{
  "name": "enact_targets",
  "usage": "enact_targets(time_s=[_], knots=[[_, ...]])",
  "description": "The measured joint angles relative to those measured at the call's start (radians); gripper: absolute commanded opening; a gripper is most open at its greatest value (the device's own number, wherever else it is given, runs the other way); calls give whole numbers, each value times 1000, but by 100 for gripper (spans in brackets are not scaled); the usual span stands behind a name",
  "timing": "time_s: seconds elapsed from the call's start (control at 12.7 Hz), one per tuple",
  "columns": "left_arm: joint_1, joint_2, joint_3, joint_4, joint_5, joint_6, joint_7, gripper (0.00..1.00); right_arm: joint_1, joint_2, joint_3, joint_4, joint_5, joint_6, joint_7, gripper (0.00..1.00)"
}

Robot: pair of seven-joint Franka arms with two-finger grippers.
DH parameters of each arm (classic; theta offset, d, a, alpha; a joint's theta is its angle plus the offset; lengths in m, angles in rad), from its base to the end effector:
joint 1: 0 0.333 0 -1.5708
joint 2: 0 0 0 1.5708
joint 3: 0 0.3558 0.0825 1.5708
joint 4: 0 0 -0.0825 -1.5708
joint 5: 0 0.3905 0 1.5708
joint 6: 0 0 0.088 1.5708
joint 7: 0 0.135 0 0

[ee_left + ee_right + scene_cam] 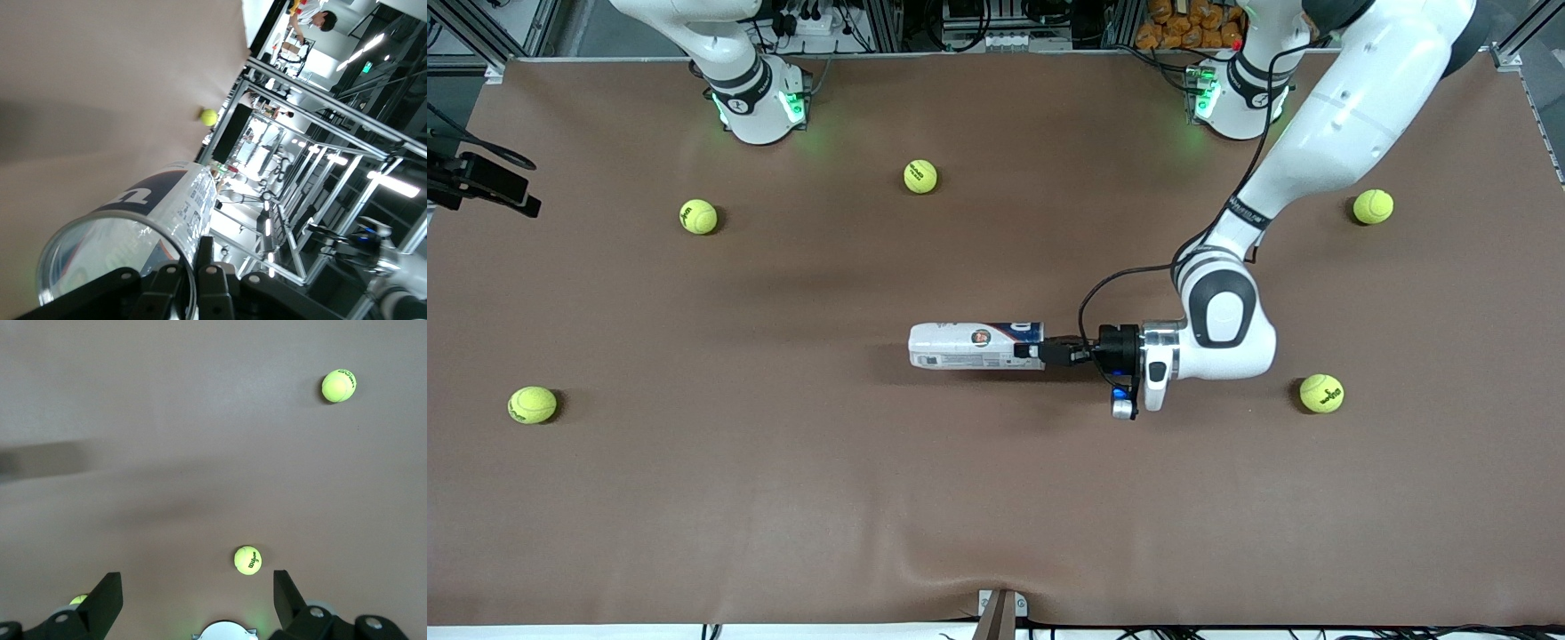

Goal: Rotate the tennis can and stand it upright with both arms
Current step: 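Lift the can with the left gripper and rotate it upright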

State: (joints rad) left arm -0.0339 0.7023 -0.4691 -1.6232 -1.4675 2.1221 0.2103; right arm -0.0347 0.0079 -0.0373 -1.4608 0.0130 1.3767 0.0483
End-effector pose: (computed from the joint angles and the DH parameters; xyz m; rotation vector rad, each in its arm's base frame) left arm 0.6481 -0.3645 0.3023 1.6849 0.3771 -0.3974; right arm 0.5393 -0.0369 0.6675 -3.1192 0.1849 0.1436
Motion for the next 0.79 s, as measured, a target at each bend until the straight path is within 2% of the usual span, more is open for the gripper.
enact_targets(time_s=[0.16, 0.47, 0.79], knots=[[-16, -72, 0, 33, 119, 9, -162, 0, 0, 0, 0, 0, 0, 25, 0, 100], [-75, -126, -4, 154, 580, 12, -641, 0, 0, 1, 0, 1, 0, 40, 0, 100], [-217, -130, -9, 231, 954, 16, -1045, 0, 0, 1, 1, 1, 0, 40, 0, 100]])
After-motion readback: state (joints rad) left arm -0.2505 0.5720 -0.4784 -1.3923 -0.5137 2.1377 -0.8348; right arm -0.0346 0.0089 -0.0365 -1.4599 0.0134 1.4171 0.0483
